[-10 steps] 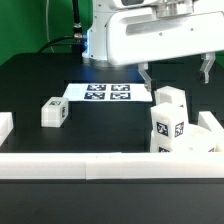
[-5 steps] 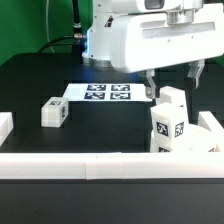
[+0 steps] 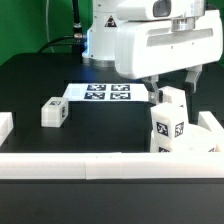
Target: Assemble stool
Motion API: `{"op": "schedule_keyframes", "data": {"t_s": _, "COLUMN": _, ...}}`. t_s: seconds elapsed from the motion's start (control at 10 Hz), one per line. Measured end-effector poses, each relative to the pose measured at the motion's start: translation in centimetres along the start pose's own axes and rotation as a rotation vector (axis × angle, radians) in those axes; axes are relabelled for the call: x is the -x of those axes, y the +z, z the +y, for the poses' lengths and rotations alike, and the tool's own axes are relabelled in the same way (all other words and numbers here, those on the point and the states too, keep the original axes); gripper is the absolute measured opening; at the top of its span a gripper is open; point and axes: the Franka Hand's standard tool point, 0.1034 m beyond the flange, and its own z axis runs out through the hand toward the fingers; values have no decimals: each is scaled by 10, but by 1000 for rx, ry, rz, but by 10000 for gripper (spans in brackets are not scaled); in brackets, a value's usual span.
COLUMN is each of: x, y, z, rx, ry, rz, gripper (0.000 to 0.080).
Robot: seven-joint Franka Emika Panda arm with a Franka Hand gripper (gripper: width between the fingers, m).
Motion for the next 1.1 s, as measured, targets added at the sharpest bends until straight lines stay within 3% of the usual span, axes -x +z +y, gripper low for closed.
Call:
{"op": "schedule_keyframes", "data": {"t_s": 0.1, "x": 0, "y": 0, "z": 0, "rx": 0, "ry": 2, "rz": -1, "gripper": 417}}
{"op": "schedule_keyframes", "data": {"t_s": 0.2, "x": 0, "y": 0, "z": 0, "rx": 0, "ry": 3, "rz": -1, "gripper": 417}}
{"op": "schedule_keyframes", "data": {"t_s": 0.3, "x": 0, "y": 0, "z": 0, "rx": 0, "ry": 8, "rz": -1, "gripper": 334}}
{"op": "schedule_keyframes", "data": {"t_s": 0.6, "x": 0, "y": 0, "z": 0, "rx": -1, "ry": 102, "rz": -1, "gripper": 334}}
{"op": "schedule_keyframes", "data": {"t_s": 1.1, "x": -1, "y": 0, "z": -6, "rx": -8, "ry": 643, "rz": 6, "gripper": 335}}
